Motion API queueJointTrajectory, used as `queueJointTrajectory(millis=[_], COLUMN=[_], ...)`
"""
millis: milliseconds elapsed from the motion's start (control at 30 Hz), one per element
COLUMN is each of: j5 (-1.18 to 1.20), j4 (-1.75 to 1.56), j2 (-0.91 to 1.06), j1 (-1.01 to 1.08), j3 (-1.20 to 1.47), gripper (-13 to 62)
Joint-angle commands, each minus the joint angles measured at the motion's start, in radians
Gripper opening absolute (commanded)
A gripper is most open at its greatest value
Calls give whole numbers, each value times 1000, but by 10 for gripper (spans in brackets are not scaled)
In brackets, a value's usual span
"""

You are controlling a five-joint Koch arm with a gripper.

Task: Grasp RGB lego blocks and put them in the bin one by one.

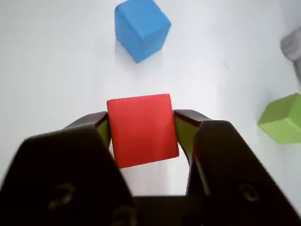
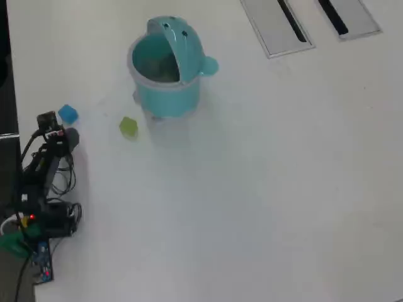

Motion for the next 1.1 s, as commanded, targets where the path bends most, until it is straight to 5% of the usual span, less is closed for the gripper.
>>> queueJointTrajectory(millis=[0, 633, 933, 1067], j5=[3, 2, 11, 11], j4=[0, -100, -206, -284], j2=[87, 239, 133, -64], j1=[15, 262, 305, 325], j3=[-80, -463, -629, -839], gripper=[103, 103, 103, 102])
